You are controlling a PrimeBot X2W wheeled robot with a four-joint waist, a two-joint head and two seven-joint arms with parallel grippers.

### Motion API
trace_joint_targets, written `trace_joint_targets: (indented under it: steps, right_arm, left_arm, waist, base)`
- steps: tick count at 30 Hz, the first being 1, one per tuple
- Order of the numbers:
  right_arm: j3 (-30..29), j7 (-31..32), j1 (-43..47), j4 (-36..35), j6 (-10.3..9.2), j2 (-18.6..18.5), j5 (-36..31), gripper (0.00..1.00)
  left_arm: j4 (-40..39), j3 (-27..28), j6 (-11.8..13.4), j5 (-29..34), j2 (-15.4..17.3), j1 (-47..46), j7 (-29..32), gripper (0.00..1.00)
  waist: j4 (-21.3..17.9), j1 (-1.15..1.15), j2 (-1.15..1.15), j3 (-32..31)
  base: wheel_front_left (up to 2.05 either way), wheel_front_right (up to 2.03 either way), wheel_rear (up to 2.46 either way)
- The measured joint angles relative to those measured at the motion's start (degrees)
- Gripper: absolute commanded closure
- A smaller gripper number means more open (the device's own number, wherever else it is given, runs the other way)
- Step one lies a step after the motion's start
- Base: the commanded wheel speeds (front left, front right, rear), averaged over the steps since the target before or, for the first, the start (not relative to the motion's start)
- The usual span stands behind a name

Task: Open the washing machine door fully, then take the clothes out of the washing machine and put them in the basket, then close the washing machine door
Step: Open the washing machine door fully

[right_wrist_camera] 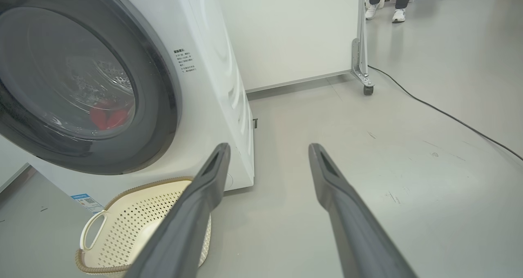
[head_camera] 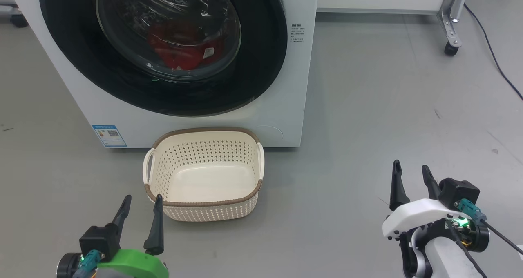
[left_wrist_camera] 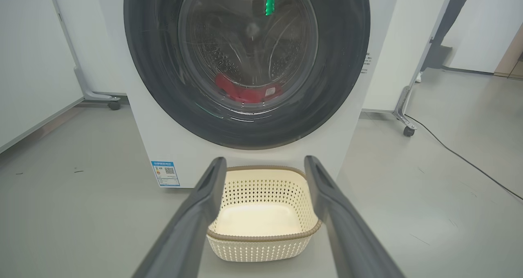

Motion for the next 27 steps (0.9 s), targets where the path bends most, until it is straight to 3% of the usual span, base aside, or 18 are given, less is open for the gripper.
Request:
trace_joint_targets:
  steps: [23, 25, 26, 27]
  right_arm:
    - [0.2, -0.1, -0.7, 0.9, 0.05, 0.0, 0.0, 0.0]
    - [0.2, -0.1, -0.7, 0.9, 0.07, 0.0, 0.0, 0.78]
    - [0.2, -0.1, -0.7, 0.9, 0.08, 0.0, 0.0, 1.0]
    - [0.2, -0.1, -0.7, 0.9, 0.1, 0.0, 0.0, 1.0]
  left_arm:
    - [0.6, 0.5, -0.9, 1.0, -0.3, 0.0, 0.0, 0.0]
    - [0.6, 0.5, -0.9, 1.0, -0.3, 0.0, 0.0, 0.0]
    - [0.6, 0.5, -0.9, 1.0, -0.4, 0.0, 0.0, 0.0]
    - [0.6, 0.5, -0.9, 1.0, -0.4, 0.0, 0.0, 0.0]
  waist:
    - [0.1, 0.0, 0.0, 0.4]
    - [0.1, 0.0, 0.0, 0.5]
    - [0.1, 0.0, 0.0, 0.6]
    - [0.1, 0.0, 0.0, 0.6]
  base:
    - [0.0, 0.0, 0.0]
    - [0.0, 0.0, 0.0]
    - [0.0, 0.0, 0.0]
    - [0.0, 0.0, 0.0]
